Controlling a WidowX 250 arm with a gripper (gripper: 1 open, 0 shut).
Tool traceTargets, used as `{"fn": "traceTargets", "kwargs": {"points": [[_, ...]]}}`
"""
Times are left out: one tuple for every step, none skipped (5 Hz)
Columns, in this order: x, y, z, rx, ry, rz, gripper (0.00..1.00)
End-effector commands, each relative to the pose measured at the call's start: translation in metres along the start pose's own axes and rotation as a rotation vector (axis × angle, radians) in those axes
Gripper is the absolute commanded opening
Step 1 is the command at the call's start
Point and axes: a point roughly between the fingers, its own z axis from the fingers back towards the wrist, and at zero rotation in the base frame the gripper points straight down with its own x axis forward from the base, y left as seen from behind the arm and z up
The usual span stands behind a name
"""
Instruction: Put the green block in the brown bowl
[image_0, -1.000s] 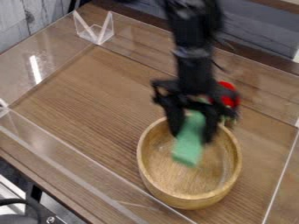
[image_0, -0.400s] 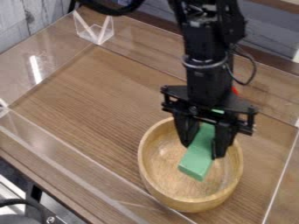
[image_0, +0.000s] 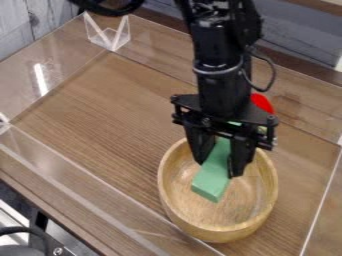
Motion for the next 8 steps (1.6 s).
{"fn": "traceTargets", "kwargs": {"points": [[0.001,0.006,0.005,-0.01,-0.054,0.049,0.0],[-0.003,0.009,0.001,-0.005,-0.07,0.098,0.0],[0.001,0.003,0.002,0.0,-0.096,0.173,0.0],[0.006,-0.003,0.002,0.005,-0.116,0.224,0.0],[0.005,-0.019,-0.002,0.008,-0.098,0.119,0.0],[0.005,-0.032,-0.007,0.018,-0.075,-0.02,0.0],[0.009,-0.031,-0.011,0.017,-0.09,0.019,0.0],[0.011,-0.036,-0.015,0.017,-0.101,0.063,0.0]]}}
